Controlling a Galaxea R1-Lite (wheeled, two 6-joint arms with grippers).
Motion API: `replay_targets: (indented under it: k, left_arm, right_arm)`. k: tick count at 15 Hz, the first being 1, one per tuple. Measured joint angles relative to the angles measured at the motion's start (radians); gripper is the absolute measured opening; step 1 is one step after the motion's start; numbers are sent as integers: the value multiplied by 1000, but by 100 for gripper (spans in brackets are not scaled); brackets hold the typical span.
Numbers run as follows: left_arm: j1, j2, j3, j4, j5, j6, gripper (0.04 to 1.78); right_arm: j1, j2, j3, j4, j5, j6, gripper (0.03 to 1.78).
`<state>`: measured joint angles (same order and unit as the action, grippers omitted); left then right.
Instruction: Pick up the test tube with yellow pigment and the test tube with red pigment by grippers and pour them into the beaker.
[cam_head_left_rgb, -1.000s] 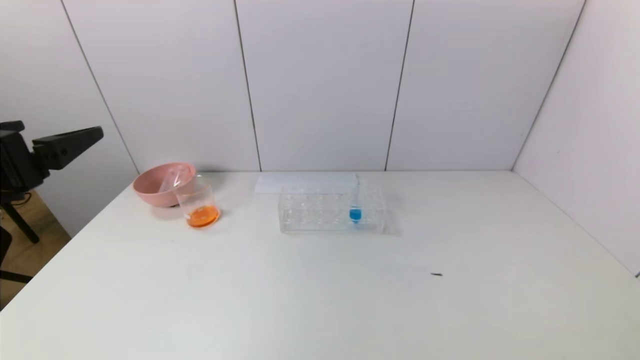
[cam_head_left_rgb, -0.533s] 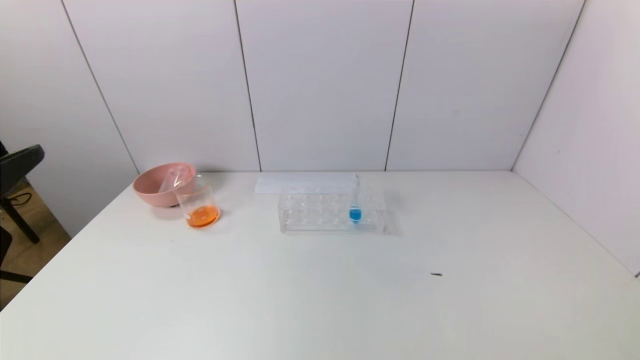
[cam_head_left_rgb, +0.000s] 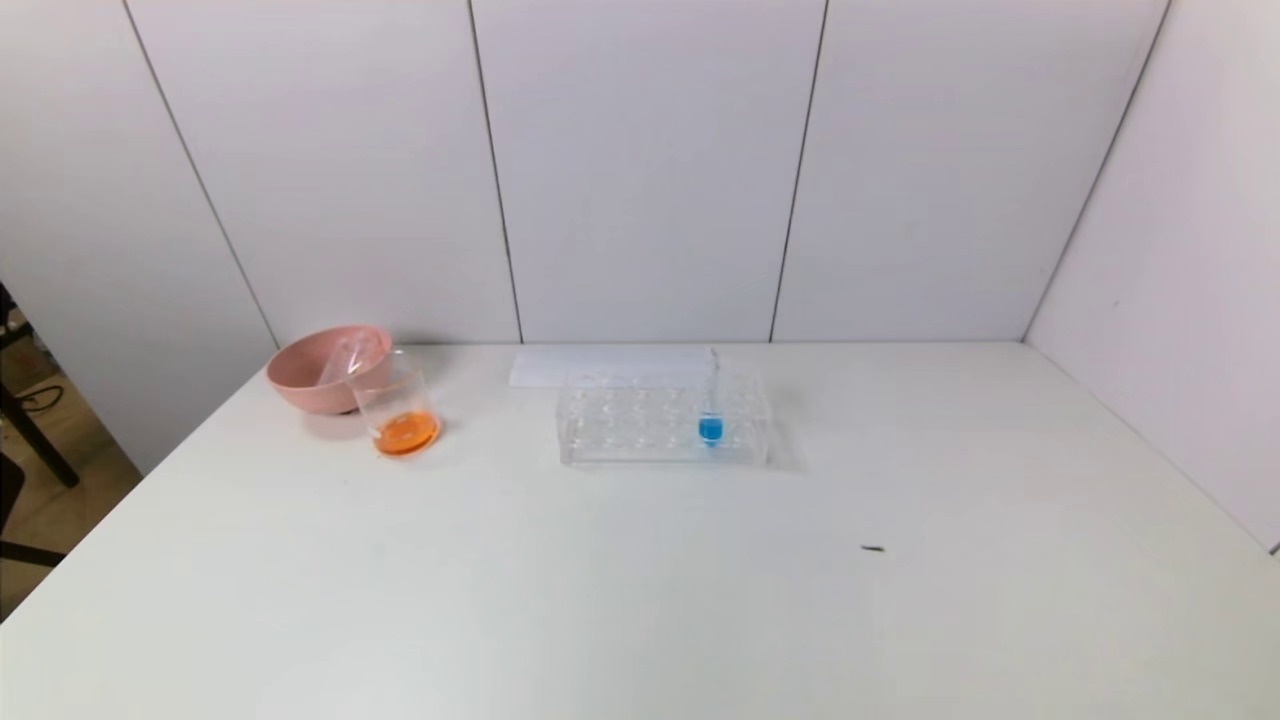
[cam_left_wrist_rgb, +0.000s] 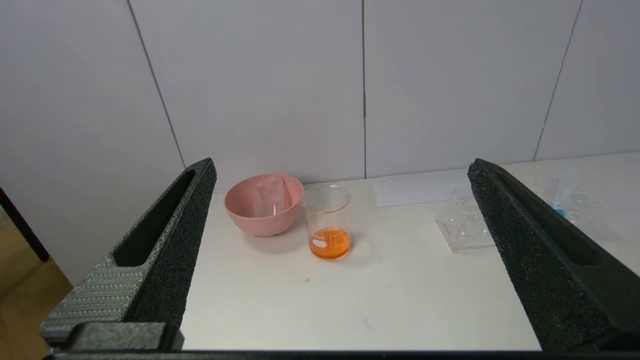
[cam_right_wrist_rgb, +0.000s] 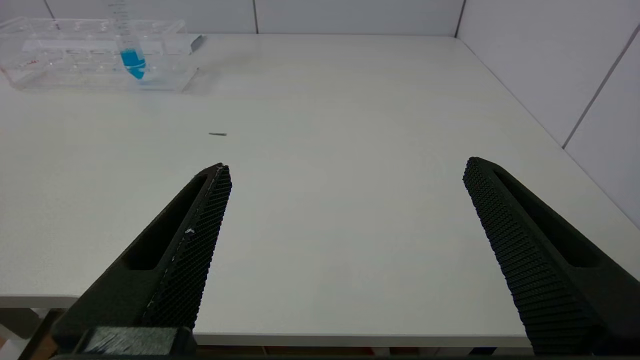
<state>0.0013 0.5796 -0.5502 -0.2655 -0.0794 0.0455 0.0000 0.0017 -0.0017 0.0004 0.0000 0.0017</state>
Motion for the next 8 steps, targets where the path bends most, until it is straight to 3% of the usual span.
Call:
replay_targets:
  k: [8]
  left_arm:
    - [29, -213, 79, 36, -48, 0, 176]
  right_arm:
    - [0, 0, 0, 0, 0, 0, 170]
